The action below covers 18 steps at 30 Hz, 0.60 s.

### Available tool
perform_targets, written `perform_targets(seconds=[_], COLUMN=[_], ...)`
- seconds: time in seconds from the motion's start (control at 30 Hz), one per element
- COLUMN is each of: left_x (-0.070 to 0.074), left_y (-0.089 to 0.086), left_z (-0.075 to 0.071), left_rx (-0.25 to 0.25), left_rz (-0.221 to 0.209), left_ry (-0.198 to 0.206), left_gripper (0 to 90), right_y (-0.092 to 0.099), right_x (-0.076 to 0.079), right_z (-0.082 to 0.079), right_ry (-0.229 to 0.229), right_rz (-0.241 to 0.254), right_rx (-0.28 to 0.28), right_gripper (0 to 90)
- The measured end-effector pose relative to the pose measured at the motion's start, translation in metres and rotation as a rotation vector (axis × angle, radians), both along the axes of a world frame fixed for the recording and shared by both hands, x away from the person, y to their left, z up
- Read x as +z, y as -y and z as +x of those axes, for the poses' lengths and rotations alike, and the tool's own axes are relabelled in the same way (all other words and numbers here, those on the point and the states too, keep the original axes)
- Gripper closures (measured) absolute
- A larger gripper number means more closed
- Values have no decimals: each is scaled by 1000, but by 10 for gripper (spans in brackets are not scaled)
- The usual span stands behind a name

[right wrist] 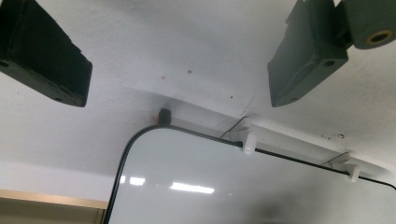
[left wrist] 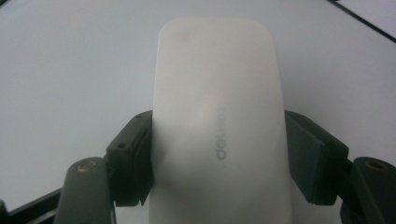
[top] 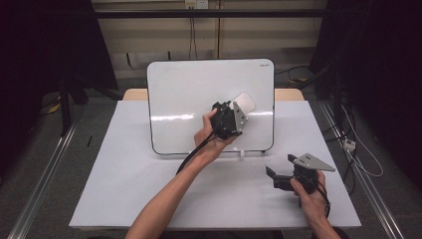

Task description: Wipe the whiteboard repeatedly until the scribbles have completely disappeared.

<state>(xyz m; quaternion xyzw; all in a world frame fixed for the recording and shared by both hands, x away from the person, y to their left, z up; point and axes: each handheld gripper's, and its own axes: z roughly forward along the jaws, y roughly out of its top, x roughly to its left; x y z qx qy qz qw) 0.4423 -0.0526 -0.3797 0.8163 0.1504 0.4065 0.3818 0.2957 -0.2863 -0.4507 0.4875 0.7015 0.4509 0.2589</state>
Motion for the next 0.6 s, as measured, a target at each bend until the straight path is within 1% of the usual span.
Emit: perform_targets(seconds=[0.07,0.13,0.17,0.23,0.27,0.3,0.33,0.37,0.4,0.43,0.5,0.6], left_x=[1,1,2,2,2,2,3,2,2,2,1,2], left_y=[-2,-2,-3,-7,-7,-12,-14,-16,-16,-20,-22,-24], left_z=[-1,-3,-3,-1,-1,-1,-1,-2,-2,-2,-2,-4], left_rx=[-2,8,5,-9,-9,-27,-32,-35,-35,-37,-38,-39], left_rz=[-3,-2,-6,-31,-31,-54,-73,-92,-92,-97,-109,-114], left_ry=[-8,-18,-31,-68,-68,-98,-121,-136,-136,-147,-149,-149], left_gripper=[311,311,312,312,312,312,312,312,312,312,312,312], right_y=[0,-1,-1,-1,-1,-1,-1,-1,-1,-2,-1,-1], right_x=[0,0,0,0,0,0,0,0,0,0,0,0], right_z=[0,0,0,0,0,0,0,0,0,0,0,1], right_ry=[-2,1,0,-1,0,-1,-2,0,1,2,0,2], right_rz=[0,-3,-3,-3,-4,-2,-4,-2,-3,-5,-5,-6], right_rx=[0,1,0,-2,-1,-1,-1,-1,0,-1,0,-2], right_gripper=[65,66,66,66,66,66,66,66,66,65,66,65])
